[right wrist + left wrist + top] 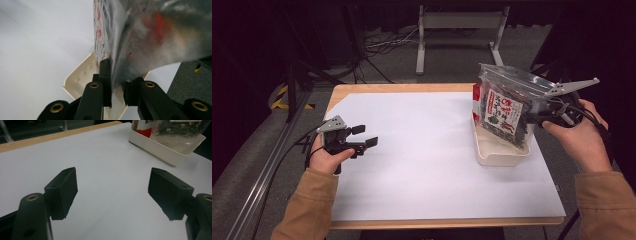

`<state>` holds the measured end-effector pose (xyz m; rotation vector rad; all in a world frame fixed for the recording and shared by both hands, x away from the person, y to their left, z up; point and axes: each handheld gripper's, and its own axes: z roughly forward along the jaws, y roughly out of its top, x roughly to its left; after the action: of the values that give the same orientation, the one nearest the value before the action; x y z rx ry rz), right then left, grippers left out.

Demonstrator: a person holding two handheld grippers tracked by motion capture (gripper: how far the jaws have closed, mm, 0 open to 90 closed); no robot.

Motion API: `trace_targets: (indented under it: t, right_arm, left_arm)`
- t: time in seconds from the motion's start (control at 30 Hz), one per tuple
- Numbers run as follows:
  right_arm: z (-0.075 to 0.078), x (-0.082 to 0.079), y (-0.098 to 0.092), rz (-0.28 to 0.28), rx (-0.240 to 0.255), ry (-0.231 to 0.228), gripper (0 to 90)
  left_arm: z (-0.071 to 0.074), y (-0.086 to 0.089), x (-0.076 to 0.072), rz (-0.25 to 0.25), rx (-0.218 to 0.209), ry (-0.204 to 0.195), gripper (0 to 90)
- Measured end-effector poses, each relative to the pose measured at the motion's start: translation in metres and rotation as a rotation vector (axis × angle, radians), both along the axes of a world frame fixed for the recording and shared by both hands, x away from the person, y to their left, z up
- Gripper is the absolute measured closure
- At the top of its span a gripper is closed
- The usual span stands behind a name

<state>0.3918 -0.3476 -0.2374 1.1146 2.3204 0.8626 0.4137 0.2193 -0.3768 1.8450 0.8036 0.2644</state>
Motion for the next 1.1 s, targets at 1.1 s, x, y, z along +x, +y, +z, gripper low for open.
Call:
trace_targets:
  t: [1.1]
  right_arm:
    - [-0.068, 0.002, -0.008, -0.050, 0.030, 0.115, 79.5]
  left_arm:
    - [-0.002, -0.006, 0.000, -0.013, 0.013, 0.003, 23.5]
